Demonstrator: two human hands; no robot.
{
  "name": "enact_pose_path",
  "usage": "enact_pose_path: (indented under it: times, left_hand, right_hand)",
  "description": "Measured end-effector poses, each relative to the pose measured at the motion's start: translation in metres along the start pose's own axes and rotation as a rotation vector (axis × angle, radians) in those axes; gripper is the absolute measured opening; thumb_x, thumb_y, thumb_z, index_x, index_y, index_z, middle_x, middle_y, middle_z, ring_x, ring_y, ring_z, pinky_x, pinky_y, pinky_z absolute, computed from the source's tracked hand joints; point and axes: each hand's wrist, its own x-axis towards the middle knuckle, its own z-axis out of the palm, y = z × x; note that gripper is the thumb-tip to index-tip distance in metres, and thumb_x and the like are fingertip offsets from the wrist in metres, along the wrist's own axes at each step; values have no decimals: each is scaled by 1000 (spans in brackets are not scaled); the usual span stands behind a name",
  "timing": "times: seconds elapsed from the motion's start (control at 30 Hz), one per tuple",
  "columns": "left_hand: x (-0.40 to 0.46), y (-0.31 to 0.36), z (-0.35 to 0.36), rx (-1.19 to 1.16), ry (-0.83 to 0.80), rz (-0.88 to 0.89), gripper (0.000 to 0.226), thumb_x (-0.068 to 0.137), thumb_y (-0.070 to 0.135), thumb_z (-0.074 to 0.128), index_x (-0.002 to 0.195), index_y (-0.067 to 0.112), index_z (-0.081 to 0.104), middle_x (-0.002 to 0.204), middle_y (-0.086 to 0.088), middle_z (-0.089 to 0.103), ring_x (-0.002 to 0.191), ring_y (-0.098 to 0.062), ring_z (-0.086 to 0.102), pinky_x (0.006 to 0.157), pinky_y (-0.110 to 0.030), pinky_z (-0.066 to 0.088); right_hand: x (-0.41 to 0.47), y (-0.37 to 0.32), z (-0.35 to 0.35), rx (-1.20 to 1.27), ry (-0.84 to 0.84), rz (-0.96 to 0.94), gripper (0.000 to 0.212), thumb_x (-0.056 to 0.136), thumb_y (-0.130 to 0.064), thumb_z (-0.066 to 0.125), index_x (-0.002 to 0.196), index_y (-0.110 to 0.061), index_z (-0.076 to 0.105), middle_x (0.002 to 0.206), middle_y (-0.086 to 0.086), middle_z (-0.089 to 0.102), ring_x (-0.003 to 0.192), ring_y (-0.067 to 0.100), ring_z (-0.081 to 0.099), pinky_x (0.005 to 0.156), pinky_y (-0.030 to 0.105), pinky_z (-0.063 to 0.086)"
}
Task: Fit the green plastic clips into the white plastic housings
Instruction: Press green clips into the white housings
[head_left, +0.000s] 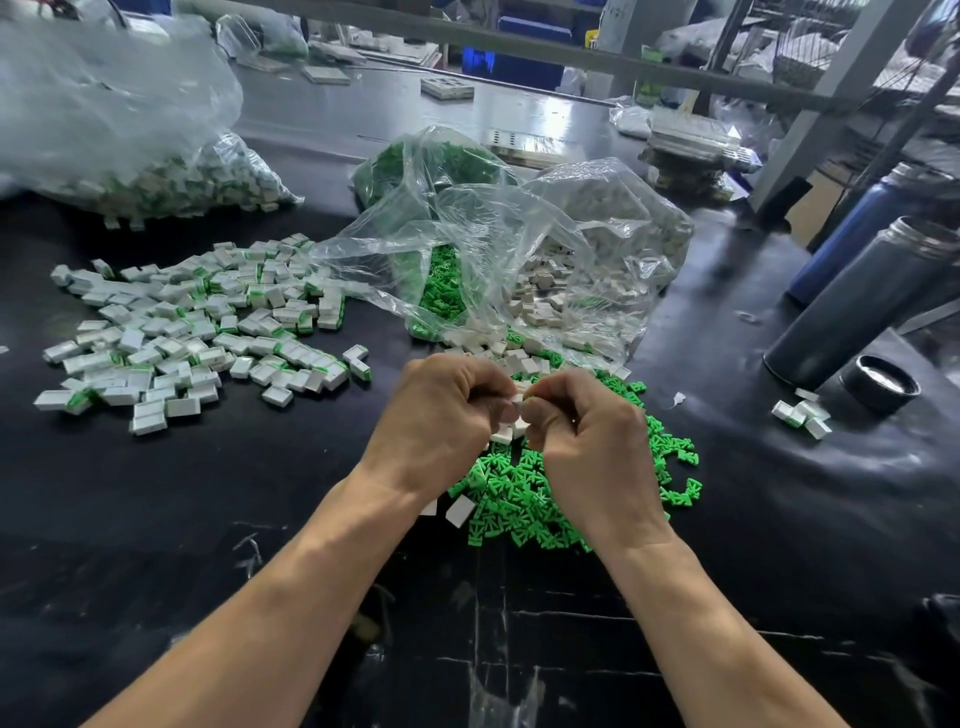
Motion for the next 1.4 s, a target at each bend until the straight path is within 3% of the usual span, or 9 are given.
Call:
enact_pose_path:
  times: [0.07,0.17,0.47,0.6,0.73,0.87,0.97,1.13,1.4]
  left_hand:
    - [0,-1,1,-146,2,-74,26,85,-5,75,78,20,78,67,3,73,60,-8,66,61,-36,62]
    - [-1,-2,4,-285,-5,-146,29,87,-11,68,80,16,76,69,-10,73,59,-16,65,63,-43,61]
    - [3,0,7,-322,-16,-133,18,90,-8,69,83,7,76,69,-3,73,61,-12,65,58,-26,56]
    - [3,2,6,-322,-34,-109,8,91,3,73,85,8,73,71,6,70,64,-4,61,62,-20,52]
    - [-1,8,10,-363,-68,-128,4,91,9,75,91,8,72,73,1,69,66,-8,61,61,-17,51]
    - [-4,15,16,-436,-121,-130,9,92,7,73,96,0,68,75,-13,71,62,-25,61,68,-41,57]
    - [-6,18,17,-442,-145,-137,11,92,9,73,98,1,68,81,-20,73,68,-27,64,78,-58,55]
    - [-8,19,19,-413,-153,-135,13,91,15,76,101,9,70,86,-10,74,77,-26,65,80,-60,55]
    - [-8,17,20,-425,-137,-90,6,93,13,75,97,12,71,87,-15,69,71,-28,60,73,-60,54]
  right_hand:
    - [0,1,1,125,11,69,18,93,-8,74,85,-24,72,75,-4,72,70,16,71,68,45,61]
    - [-1,3,1,211,6,106,19,93,-9,74,83,-24,72,77,-1,74,72,23,72,68,52,61]
    - [4,7,-3,468,-47,167,19,95,2,69,86,-14,76,80,6,78,66,20,73,61,27,61]
    - [9,6,-5,552,-5,227,25,108,-23,54,100,-10,74,79,8,76,60,18,67,52,29,57]
    - [5,2,-1,567,-112,379,61,106,-58,39,80,-13,72,72,12,73,50,17,55,39,26,41]
    - [2,-4,4,480,-169,408,78,104,-67,29,68,-9,67,56,7,61,41,13,46,36,21,31]
    - [3,-6,5,471,-135,405,74,107,-60,30,53,-21,63,48,-1,50,38,9,39,35,20,29]
    - [4,-2,10,481,-81,362,70,106,-55,31,50,-34,69,41,-13,45,35,-1,38,38,14,31]
    - [2,5,18,496,-48,344,67,94,-68,32,65,-16,64,43,-10,39,41,7,35,54,32,27]
